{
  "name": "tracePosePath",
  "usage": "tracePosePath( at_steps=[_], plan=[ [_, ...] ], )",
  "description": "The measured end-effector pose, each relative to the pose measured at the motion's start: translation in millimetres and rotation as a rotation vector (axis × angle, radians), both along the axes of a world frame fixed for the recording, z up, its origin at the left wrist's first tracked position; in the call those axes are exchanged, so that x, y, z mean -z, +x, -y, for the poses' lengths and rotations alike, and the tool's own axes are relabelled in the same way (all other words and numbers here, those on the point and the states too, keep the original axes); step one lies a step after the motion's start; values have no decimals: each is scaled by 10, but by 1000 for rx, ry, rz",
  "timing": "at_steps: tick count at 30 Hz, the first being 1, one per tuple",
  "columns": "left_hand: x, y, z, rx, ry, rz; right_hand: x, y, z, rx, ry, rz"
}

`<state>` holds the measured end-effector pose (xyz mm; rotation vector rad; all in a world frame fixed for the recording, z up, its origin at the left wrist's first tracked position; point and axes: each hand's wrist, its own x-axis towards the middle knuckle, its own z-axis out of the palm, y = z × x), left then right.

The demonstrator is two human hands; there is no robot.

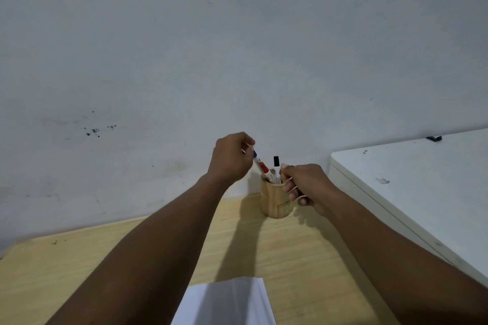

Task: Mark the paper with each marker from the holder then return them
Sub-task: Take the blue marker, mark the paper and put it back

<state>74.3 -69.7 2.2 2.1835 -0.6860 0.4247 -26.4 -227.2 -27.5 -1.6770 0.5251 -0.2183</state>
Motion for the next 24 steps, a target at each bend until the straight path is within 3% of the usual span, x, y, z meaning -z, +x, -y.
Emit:
tracePosePath(
  at_steps=[5,10,15,19,24],
  plan=[
    [-304,-83,-391,-69,-101,-12,-137,-8,-430,-133,141,-43],
    [-366,-252,-942,-52,-208,-148,-82,-16,-1115,-323,508,-59],
    [-246,-443,-1553,-6,-258,-325,76,-1,-1784,-224,868,29],
    [3,-608,-1919,-54,-334,-368,122,4,-2041,-131,937,109],
    [430,-776,-2106,-123,-603,-472,193,-63,-2202,-145,851,231]
  ],
)
